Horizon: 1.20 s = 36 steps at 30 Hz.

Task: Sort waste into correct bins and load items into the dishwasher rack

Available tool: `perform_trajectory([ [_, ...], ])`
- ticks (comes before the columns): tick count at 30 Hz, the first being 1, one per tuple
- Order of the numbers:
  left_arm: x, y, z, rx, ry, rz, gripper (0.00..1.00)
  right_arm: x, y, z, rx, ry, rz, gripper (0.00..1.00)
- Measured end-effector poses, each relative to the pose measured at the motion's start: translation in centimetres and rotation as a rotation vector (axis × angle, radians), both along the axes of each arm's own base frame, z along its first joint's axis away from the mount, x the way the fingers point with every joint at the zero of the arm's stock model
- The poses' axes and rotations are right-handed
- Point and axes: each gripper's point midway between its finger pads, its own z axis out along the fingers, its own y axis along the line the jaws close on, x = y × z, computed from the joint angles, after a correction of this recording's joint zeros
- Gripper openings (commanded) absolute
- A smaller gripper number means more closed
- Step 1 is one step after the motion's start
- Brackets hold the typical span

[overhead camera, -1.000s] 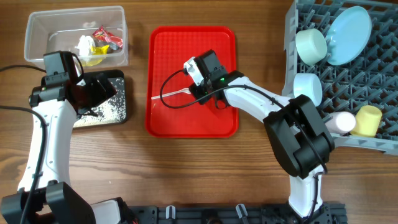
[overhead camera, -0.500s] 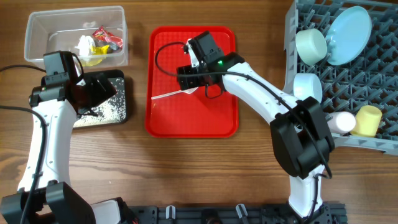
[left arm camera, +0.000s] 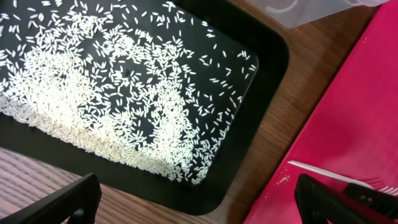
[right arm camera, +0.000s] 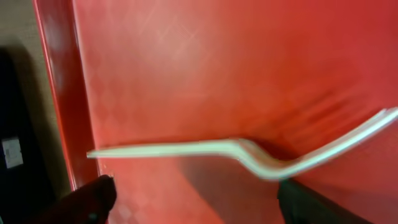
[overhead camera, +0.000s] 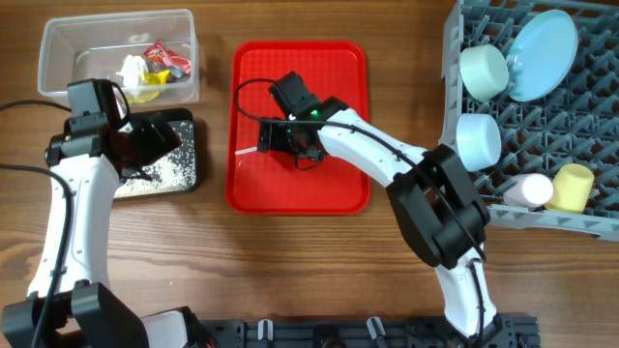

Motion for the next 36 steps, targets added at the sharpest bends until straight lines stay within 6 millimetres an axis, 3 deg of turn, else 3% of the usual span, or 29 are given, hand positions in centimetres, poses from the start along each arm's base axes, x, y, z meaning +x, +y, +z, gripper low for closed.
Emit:
perform_trajectory([
  [4,0.0,0.0,0.0,0.000,0.000,0.000,1.00,0.9,-0.4,-0.2,0.010,-0.004,-0.040,0.66],
  [12,-0.1,0.0,0.0,-0.001,0.004,0.000,1.00,2.6,-1.6,-0.2,0.015,-0.025,-0.106,0.64],
  [18,-0.1,0.0,0.0,-0.001,0.004,0.000,1.00,5.9,-4.1,-0.1,0.020,-0.075,-0.209,0.59],
  [20,-0.1,0.0,0.0,-0.001,0.004,0.000,1.00,6.7,-4.9,-0.2,0.019,-0.083,-0.238,0.52],
  [24,-0.1,0.0,0.0,-0.001,0.004,0.000,1.00,7.0,-5.3,-0.5,0.018,-0.077,-0.259,0.27],
  [29,-0.1,0.0,0.0,-0.001,0.004,0.000,1.00,6.7,-5.2,-1.0,0.011,-0.069,-0.246,0.08],
  [36,-0.1,0.0,-0.1,-0.001,0.006,0.000,1.00,6.0,-5.0,-1.3,0.010,-0.044,-0.215,0.04],
])
